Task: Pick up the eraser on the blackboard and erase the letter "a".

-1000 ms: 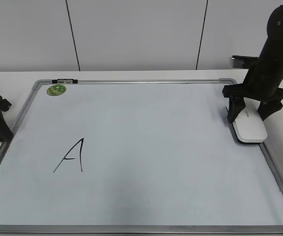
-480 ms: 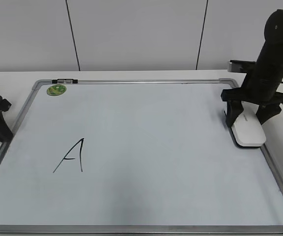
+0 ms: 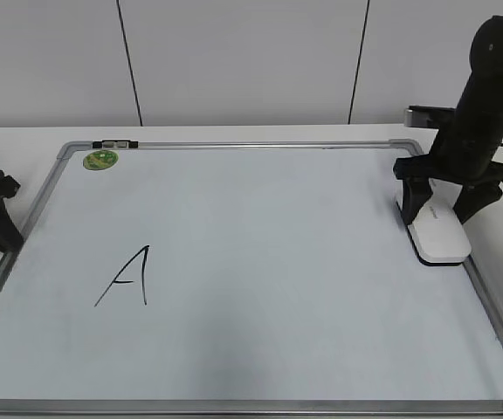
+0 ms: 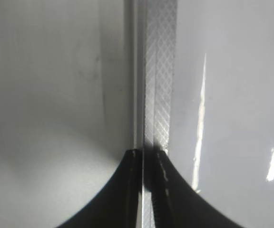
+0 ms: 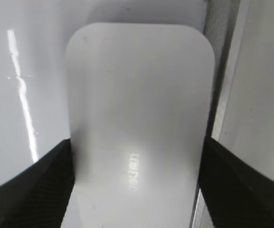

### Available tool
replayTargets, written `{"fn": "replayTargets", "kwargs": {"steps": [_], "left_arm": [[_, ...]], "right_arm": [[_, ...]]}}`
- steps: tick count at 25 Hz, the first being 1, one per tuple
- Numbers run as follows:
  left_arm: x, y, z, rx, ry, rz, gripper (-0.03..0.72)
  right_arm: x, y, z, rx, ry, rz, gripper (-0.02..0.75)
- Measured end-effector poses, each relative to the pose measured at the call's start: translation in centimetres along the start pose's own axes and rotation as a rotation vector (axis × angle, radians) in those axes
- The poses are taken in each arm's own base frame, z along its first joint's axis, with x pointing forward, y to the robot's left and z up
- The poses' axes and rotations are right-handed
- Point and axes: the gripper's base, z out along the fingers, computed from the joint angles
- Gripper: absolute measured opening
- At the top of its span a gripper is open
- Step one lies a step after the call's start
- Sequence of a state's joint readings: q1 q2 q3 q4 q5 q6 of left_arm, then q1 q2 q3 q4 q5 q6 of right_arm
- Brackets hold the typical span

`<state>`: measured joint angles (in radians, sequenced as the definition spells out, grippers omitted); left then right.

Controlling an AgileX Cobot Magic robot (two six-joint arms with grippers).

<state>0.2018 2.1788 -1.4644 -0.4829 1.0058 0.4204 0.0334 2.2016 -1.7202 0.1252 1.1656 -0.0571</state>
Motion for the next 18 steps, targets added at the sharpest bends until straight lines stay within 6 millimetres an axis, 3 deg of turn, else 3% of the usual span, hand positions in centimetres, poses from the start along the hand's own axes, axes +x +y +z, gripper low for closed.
{"fn": "replayTargets", "kwargs": {"steps": [9,18], "left_arm": [[0.0,0.0,0.0,0.0,0.0,0.0,0.032],[0.0,0.0,0.0,0.0,0.0,0.0,0.063]], "right_arm": [[-2.2,0.2,-4.4,0.035,-0.13,-0.034,0.589],[-1.6,0.8,-8.1,0.027,-0.21,-0.053,0.589]]}}
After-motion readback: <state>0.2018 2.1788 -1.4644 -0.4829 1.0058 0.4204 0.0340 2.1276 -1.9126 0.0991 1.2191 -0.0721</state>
